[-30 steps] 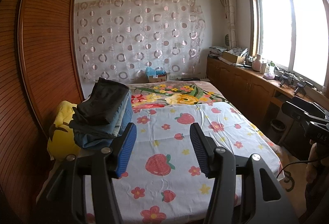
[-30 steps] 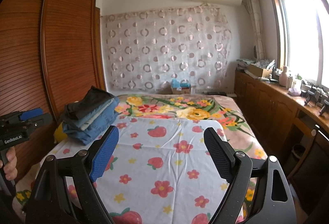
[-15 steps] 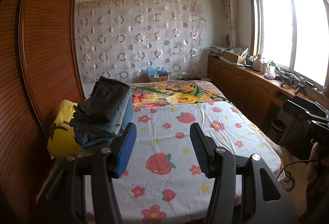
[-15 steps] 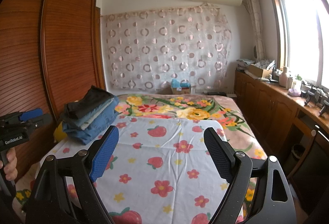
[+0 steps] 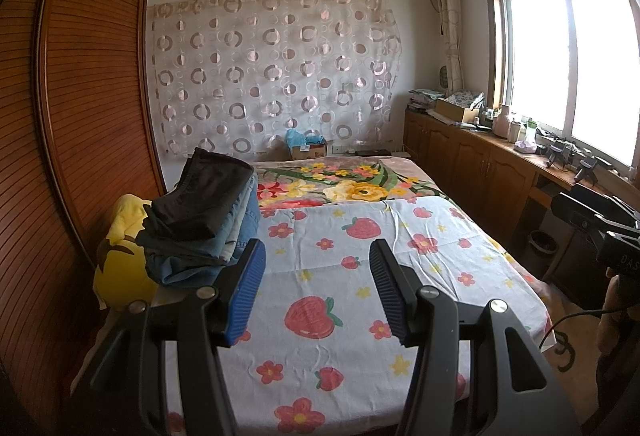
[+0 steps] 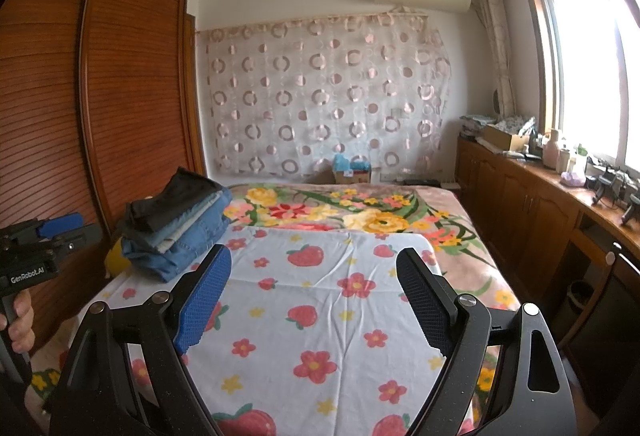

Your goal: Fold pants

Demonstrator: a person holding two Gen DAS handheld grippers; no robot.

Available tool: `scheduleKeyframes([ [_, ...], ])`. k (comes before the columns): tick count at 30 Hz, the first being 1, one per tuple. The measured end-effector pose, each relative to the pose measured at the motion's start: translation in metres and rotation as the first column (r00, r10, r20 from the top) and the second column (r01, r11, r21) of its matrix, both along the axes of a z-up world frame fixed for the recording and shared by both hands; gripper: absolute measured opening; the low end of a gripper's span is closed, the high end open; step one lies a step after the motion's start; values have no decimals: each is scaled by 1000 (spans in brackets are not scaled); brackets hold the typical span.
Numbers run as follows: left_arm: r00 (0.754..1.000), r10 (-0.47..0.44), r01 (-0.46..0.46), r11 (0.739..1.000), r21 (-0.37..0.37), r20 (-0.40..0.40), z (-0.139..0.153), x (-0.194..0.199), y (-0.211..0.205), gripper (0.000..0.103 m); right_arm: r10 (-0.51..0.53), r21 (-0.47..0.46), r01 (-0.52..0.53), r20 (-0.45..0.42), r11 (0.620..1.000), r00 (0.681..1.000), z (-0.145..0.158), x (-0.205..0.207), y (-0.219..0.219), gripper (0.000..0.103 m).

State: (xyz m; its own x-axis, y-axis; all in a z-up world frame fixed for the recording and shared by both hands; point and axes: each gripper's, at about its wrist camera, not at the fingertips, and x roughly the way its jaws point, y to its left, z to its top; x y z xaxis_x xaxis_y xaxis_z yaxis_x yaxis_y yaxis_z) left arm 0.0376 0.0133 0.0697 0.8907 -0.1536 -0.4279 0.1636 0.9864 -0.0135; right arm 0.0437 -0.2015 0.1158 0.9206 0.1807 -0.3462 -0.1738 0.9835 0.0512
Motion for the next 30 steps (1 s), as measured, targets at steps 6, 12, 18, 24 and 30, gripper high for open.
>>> scheduleKeyframes([
  [6, 1000, 2, -2, 1000, 2, 0, 0, 0, -1, 54, 1, 3, -1, 1, 1000, 1000, -1, -2, -1, 87],
  [12, 1000, 1, -1, 1000, 2, 1, 0, 0, -1, 54, 1, 3, -1, 1, 1000, 1000, -1, -2, -1, 87],
  [18, 1000, 1, -1, 1000, 3, 1, 0, 0, -1, 55, 2, 3, -2, 1, 1000, 1000, -1, -2, -1, 87],
  [24, 1000, 1, -1, 1000, 2, 2, 0, 0, -1, 55, 2, 3, -2, 0, 1000, 1000, -1, -2, -1, 87],
  [30, 1000, 2, -2, 1000, 0, 4, -1, 0, 1, 55, 1, 1, -1, 1, 1000, 1000, -1, -2, -1, 87],
])
